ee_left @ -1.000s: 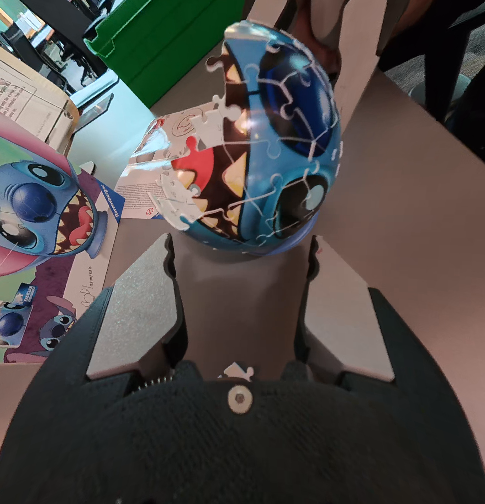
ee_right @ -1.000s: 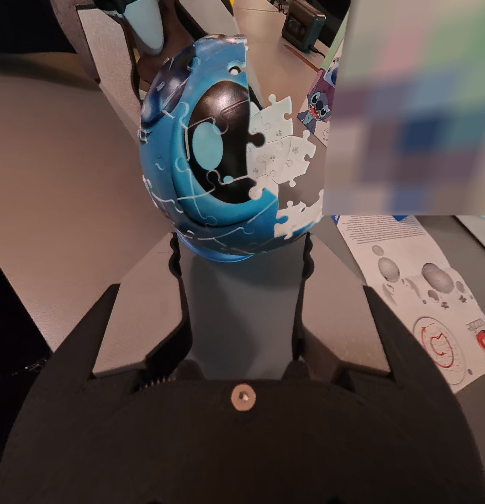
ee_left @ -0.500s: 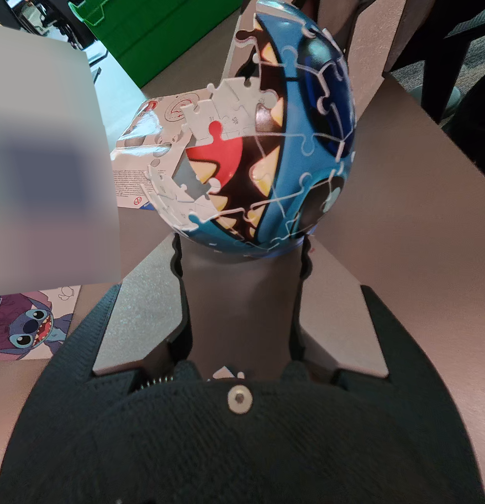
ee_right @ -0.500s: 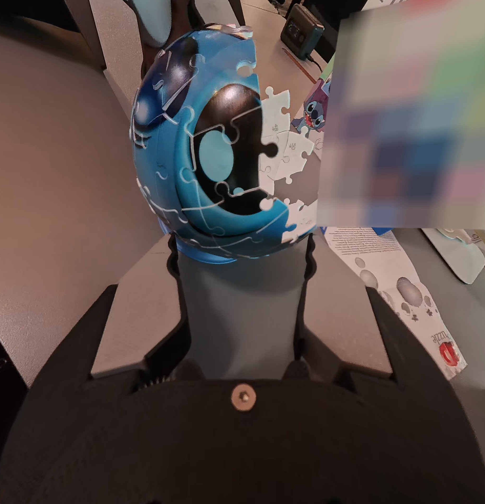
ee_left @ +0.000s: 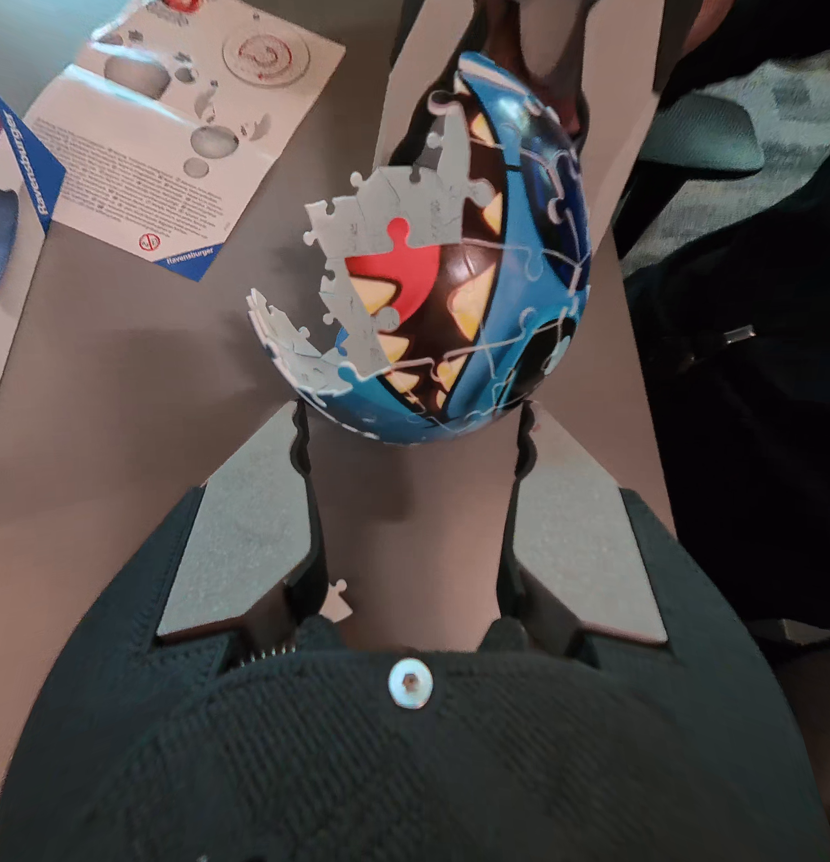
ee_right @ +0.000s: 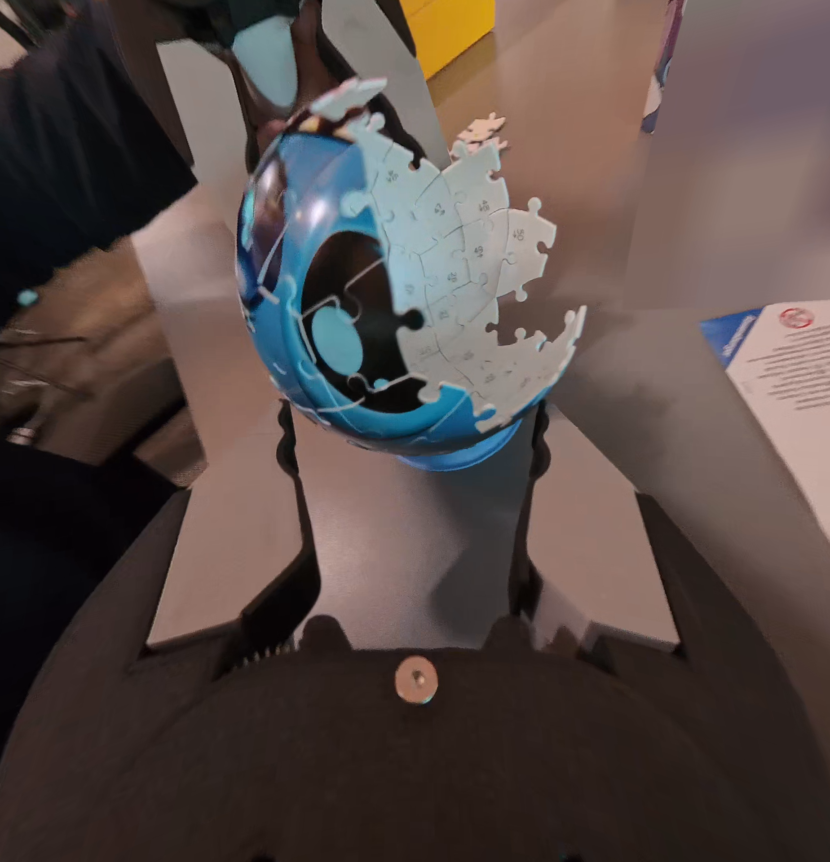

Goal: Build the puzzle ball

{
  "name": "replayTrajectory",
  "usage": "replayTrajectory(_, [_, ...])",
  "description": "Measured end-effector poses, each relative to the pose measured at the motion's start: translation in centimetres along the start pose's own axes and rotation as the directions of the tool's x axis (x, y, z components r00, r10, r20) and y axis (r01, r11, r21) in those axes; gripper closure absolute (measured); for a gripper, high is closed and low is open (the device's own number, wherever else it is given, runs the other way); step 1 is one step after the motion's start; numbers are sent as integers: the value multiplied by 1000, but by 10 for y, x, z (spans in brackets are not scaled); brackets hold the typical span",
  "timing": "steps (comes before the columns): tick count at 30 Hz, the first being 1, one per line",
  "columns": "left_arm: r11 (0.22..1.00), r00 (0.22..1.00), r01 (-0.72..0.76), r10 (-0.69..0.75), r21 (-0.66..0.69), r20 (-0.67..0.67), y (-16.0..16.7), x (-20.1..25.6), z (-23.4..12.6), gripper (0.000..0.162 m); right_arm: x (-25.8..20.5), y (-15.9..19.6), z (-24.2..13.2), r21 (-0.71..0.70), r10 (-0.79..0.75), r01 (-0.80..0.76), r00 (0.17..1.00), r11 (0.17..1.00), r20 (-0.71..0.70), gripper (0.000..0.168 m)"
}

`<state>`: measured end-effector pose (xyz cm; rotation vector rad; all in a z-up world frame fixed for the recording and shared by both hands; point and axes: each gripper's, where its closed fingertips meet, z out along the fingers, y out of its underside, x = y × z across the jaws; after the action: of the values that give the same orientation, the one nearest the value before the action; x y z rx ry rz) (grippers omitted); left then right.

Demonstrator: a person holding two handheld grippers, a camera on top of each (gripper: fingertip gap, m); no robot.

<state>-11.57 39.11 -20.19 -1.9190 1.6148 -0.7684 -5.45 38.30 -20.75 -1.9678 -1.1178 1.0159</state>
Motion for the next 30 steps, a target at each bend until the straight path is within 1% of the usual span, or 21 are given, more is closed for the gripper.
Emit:
replayTrajectory(4, [989,999,43,-46,-140,-24,10,4,3,71,-3,-1,0,-8,116,-116,989,993,87,68])
replayTrajectory(6, [978,997,67,-74,-195,-31,13,5,2,72,-3,1,2,-3,133,-133,986,991,97,67])
replayTrajectory(8, [977,997,67,-75,-204,-32,13,4,2,74,-2,1,2,14,113,-114,990,993,85,68])
replayTrajectory(12, [992,999,30,-31,-123,-7,12,3,7,77,2,5,0,44,17,-18,999,999,31,68])
replayTrajectory(17, [1000,999,20,-21,9,33,8,3,9,77,2,6,-3,56,-11,10,1000,998,13,68])
replayTrajectory(19, [998,998,-9,5,62,63,8,4,9,78,1,6,-3,70,-40,40,999,997,0,68])
replayTrajectory(21, [994,994,-44,33,102,102,8,4,8,82,1,8,-2,77,-83,85,996,993,-28,69])
replayTrajectory(23, [989,988,-75,57,128,143,11,3,9,82,3,11,-2,68,-129,134,990,989,-64,71])
replayTrajectory(26, [982,980,-102,71,158,187,12,2,11,75,10,12,-4,57,-196,205,972,977,-132,73])
replayTrajectory(27, [980,976,-111,77,164,203,12,2,12,75,13,11,-5,57,-214,226,963,972,-160,74])
replayTrajectory(30, [970,951,-179,128,164,281,10,-6,16,75,18,10,-8,50,-269,288,935,956,-231,71])
